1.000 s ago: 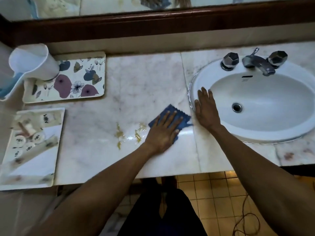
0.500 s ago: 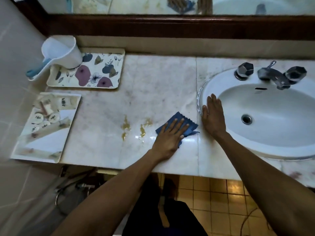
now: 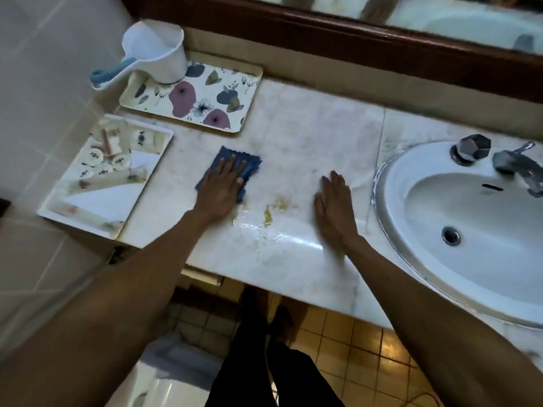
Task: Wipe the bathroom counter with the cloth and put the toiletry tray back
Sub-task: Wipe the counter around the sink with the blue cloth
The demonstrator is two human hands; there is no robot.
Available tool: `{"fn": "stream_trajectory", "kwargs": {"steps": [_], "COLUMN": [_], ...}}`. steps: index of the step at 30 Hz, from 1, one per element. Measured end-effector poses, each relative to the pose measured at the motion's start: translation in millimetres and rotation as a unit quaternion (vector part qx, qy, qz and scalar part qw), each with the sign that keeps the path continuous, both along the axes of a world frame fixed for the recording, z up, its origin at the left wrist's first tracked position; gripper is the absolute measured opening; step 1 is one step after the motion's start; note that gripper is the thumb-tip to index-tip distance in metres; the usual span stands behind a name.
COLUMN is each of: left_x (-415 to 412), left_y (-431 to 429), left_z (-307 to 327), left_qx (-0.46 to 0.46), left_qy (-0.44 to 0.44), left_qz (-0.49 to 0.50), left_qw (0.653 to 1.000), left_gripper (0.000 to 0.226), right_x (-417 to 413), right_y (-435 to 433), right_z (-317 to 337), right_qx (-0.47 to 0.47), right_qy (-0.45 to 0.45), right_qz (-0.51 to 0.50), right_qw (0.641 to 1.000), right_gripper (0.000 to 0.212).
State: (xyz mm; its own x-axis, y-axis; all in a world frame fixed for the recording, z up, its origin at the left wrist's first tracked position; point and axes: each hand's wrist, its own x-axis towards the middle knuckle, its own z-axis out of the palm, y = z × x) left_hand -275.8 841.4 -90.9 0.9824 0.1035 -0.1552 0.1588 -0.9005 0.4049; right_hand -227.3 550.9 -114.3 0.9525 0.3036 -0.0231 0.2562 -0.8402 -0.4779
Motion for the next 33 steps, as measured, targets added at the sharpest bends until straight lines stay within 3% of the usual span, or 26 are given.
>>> {"fn": "stream_trajectory", "kwargs": {"steps": [6, 14, 18, 21, 25, 30, 33], "left_x": [-112.3, -35.2, -117.6, -168.0, -135.4, -70.4, -113.9], "left_y": [-14.1, -4.2, -18.7, -5.7, 16.5, -18.5, -26.0], "left_z": [-7.8, -5.7, -4.3, 8.0, 9.3, -5.8, -7.1], "left_qx": [-0.014, 0.037, 0.05, 0.046, 0.066, 0.051, 0.091], "left_qy": [-0.008, 0.014, -0.011, 0.022, 0.036, 0.04, -0.004], "left_qz": [-0.032, 0.016, -0.03, -0.061, -0.071, 0.059, -0.004], "left_qw": [0.999, 0.999, 0.998, 0.997, 0.995, 0.996, 0.996], "left_gripper": [0.049, 0.052, 0.052, 0.054, 0.059, 0.057, 0.052], "right_x": [-9.1, -9.5, -9.7, -10.3, -11.4, -11.6, -11.1], "right_y": [30.4, 33.7, 31.8, 32.4, 33.8, 33.7, 33.5], "right_z": [-3.8, -1.9, -1.7, -0.1, 1.0, 0.6, -0.6], "right_qx": [-0.055, -0.057, -0.056, -0.053, -0.056, -0.07, -0.069], "right_qy": [-0.035, -0.052, -0.051, -0.05, -0.056, -0.063, -0.064], "right_qz": [-0.074, -0.091, -0.092, -0.096, -0.101, -0.101, -0.099], "right_qw": [0.995, 0.993, 0.993, 0.993, 0.992, 0.99, 0.991], "right_gripper": [0.056, 0.055, 0.055, 0.054, 0.054, 0.054, 0.055]}}
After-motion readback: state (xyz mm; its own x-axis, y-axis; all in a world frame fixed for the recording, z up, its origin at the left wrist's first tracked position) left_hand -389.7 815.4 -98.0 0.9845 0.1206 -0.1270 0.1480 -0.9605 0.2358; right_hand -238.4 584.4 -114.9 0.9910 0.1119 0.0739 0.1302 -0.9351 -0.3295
